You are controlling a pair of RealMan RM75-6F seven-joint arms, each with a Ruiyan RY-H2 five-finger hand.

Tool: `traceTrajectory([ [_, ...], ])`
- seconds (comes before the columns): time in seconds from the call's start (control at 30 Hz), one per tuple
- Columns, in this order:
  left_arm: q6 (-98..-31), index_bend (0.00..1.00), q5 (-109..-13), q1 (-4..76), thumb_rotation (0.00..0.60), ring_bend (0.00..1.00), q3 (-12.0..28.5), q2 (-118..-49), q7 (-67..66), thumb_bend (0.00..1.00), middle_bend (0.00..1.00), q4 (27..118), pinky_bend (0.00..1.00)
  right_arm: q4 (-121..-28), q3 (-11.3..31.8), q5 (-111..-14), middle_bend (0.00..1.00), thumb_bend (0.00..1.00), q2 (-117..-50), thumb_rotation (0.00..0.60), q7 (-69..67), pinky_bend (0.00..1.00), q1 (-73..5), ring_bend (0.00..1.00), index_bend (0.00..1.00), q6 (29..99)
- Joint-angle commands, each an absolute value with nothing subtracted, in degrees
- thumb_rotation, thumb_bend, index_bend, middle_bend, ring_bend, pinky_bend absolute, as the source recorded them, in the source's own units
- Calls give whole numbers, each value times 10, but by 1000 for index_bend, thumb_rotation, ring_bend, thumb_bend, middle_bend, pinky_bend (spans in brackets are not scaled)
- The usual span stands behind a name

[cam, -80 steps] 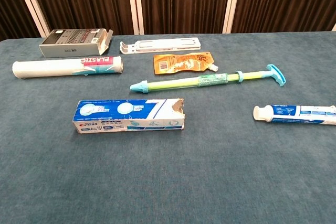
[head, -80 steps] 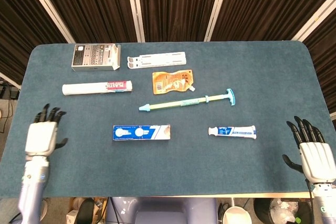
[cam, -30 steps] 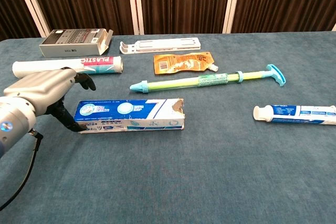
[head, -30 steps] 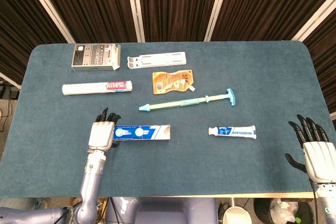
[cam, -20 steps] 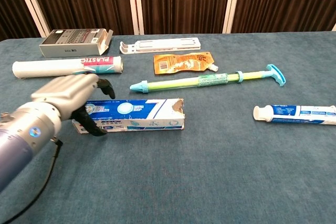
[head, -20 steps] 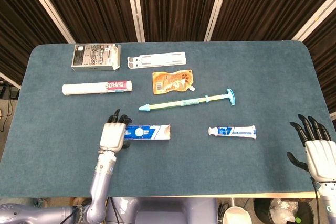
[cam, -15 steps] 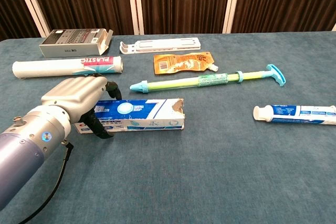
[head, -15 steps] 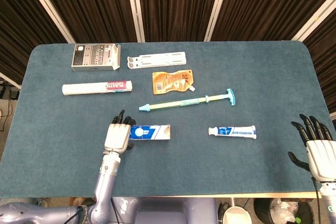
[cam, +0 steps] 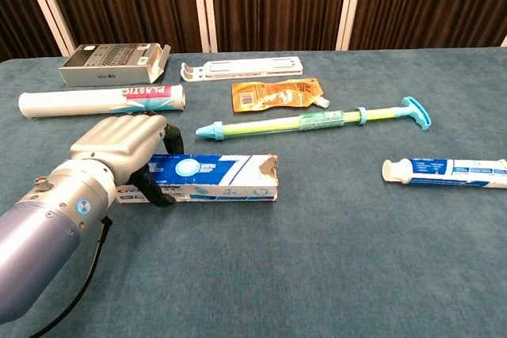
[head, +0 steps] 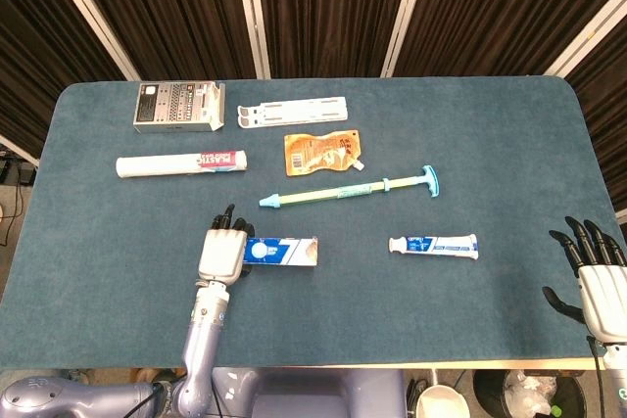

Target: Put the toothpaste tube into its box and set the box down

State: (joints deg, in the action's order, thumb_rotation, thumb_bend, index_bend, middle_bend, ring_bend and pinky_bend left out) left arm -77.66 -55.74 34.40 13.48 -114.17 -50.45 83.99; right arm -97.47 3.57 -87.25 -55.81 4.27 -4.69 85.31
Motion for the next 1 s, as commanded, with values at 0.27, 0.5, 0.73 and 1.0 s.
traceTrajectory([
  [0.27,-771,333,-558,352,600,66,140,-1154,-501,304,228,819,177,-975,34,-873,109,220,-554,600,40,139,-43,25,217,855],
  [0.5,-782,350,-571,354,600,144,139,-1172,-496,308,346,801,206,-971,33,-870,111,220,-558,600,40,139,-44,25,219,851],
  [0.73,-798,357,-592,354,600,179,137,-1179,-495,375,376,797,242,-970,34,-872,112,220,-560,600,39,139,-44,25,226,853],
  [1.0,-794,335,-595,343,600,179,145,-1164,-466,379,336,833,242,-976,35,-873,117,220,-556,600,52,139,-46,25,226,852],
])
